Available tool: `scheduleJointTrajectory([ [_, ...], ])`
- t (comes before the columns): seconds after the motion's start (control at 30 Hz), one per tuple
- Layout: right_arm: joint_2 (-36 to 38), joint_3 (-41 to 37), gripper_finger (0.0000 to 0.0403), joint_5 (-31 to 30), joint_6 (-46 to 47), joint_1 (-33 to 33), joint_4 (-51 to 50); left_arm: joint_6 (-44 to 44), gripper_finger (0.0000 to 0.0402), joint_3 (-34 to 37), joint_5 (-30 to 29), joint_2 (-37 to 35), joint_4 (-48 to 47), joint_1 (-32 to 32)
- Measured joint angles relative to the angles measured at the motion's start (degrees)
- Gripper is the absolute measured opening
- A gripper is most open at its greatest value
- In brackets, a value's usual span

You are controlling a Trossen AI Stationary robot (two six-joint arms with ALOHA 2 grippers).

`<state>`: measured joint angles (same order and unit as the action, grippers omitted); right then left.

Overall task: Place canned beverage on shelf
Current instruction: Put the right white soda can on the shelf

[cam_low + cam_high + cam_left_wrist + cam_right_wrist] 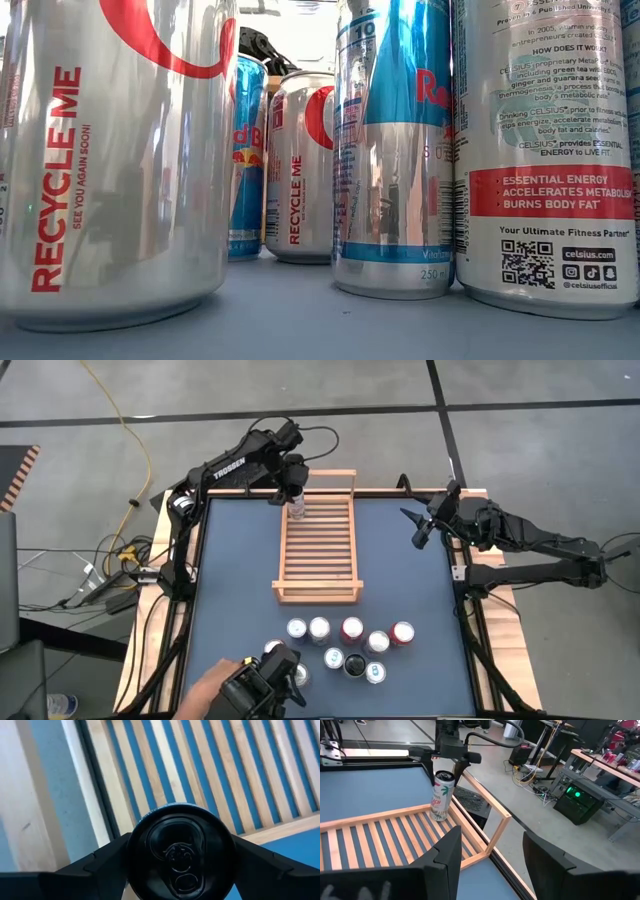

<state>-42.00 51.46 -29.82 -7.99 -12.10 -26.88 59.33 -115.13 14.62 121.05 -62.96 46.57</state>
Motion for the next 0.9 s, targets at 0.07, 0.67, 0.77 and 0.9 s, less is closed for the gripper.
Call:
scheduleJointTrajectory([
  [0.07, 0.0, 0.0, 0.0190, 0.0, 0.0, 0.0, -0.1, -0.1, 0.0287, 0.0, -0.2, 0.0, 0.0, 0.0],
  [0.67, -0.5, 0.0, 0.0255, -0.2, 0.6, 0.0, -2.5, -2.2, 0.0289, 0.0, -3.9, 0.0, 0.4, -1.6],
  [0.77, -1.0, 0.0, 0.0255, -0.2, 0.4, 0.0, -2.8, -2.3, 0.0289, -0.4, -4.9, 0.0, 0.0, -2.2],
  [0.9, -1.5, 0.0, 0.0255, -0.2, 0.3, 0.0, -2.9, -2.8, 0.0289, -0.6, -6.5, 0.0, 0.1, -3.1],
])
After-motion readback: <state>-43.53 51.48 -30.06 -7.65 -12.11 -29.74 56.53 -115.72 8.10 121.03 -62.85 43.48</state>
